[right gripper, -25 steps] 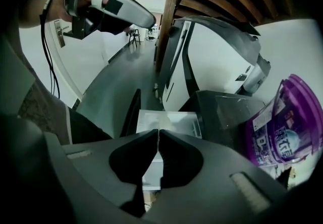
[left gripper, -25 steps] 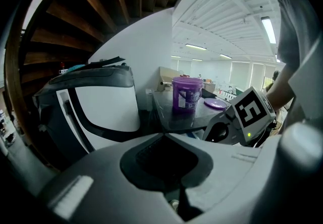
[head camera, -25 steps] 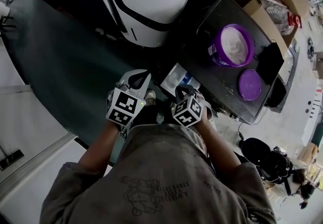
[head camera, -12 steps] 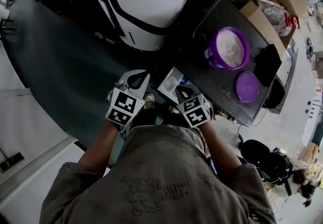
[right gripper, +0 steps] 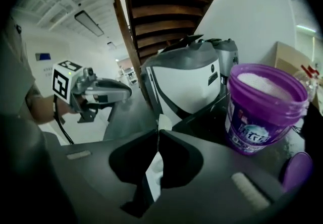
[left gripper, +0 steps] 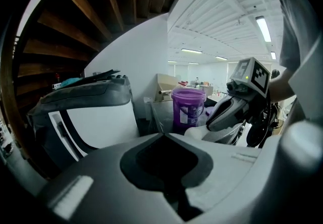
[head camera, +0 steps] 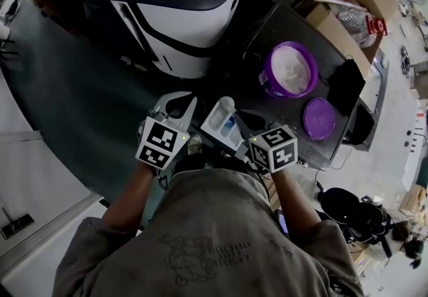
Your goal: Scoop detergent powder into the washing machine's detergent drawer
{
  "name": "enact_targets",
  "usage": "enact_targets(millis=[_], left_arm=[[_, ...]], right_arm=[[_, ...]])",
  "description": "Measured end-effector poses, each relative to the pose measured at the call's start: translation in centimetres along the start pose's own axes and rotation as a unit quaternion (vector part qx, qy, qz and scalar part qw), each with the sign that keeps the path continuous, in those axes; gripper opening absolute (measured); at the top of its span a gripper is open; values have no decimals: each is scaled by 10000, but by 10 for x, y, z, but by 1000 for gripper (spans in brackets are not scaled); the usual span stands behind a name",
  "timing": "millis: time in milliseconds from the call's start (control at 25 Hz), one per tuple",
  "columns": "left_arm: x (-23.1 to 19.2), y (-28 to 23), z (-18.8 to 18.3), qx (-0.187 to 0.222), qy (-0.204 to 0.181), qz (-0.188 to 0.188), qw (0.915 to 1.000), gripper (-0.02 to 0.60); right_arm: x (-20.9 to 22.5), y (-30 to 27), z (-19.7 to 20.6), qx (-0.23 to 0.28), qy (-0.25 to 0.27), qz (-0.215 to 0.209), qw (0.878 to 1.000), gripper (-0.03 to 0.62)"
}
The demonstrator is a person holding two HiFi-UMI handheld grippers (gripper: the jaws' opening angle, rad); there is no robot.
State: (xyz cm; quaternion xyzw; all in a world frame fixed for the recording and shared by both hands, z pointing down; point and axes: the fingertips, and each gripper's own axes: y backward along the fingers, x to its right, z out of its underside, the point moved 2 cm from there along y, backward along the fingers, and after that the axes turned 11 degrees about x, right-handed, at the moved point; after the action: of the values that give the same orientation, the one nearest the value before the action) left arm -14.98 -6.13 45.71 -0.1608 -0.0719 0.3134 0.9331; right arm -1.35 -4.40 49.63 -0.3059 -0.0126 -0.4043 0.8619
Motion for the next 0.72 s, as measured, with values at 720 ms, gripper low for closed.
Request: enact_targets(millis=[720], left_arm=[[5, -18, -121, 1069, -465, -17, 9932, 0]], right_arm=[[14, 90, -155, 2150, 214, 134, 9763, 37]])
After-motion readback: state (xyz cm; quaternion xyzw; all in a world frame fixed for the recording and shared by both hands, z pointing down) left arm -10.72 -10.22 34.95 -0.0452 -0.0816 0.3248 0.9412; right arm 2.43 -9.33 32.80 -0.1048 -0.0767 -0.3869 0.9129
